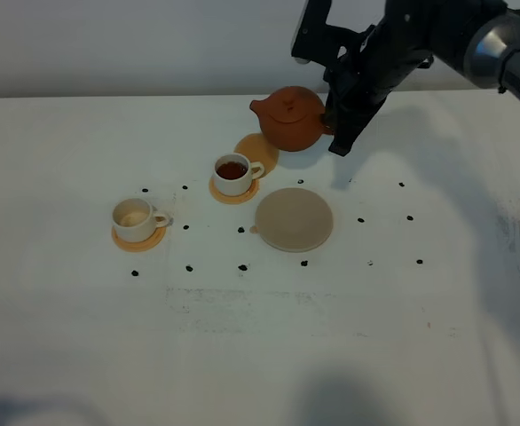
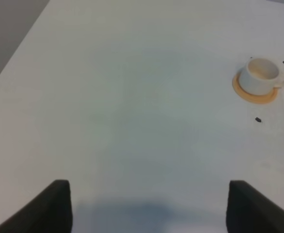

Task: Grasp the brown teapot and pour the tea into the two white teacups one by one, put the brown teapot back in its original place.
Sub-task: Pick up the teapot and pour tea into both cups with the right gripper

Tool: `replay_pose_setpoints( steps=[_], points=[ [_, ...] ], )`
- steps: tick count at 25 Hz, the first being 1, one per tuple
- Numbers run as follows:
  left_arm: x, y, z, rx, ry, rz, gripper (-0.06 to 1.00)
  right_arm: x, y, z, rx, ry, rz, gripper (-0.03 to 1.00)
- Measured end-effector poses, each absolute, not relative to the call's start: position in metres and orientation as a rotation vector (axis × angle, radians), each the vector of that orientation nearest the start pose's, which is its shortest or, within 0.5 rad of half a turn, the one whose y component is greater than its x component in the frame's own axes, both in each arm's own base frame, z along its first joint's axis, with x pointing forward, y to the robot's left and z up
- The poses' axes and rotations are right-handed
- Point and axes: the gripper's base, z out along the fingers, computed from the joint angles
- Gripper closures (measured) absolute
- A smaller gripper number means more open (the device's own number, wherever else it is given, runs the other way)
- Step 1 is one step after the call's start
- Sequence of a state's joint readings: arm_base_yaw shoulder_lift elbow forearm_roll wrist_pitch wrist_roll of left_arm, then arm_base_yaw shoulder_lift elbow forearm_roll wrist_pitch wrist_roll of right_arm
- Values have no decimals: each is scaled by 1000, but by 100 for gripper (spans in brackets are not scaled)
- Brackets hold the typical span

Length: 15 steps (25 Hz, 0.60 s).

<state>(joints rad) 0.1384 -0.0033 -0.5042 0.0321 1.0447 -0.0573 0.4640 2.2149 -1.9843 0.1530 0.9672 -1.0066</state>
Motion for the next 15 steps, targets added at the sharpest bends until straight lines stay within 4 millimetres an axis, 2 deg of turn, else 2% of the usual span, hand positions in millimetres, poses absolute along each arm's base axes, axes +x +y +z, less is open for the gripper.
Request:
replay_pose_setpoints(
  steps=[7,15],
  points=[
    [-6,2,280,-199,2012,90,28,441,213,230,-1681,2083,84,88],
    [-6,2,280,-199,2012,90,28,441,212,230,-1675,2087,91,88]
  ],
)
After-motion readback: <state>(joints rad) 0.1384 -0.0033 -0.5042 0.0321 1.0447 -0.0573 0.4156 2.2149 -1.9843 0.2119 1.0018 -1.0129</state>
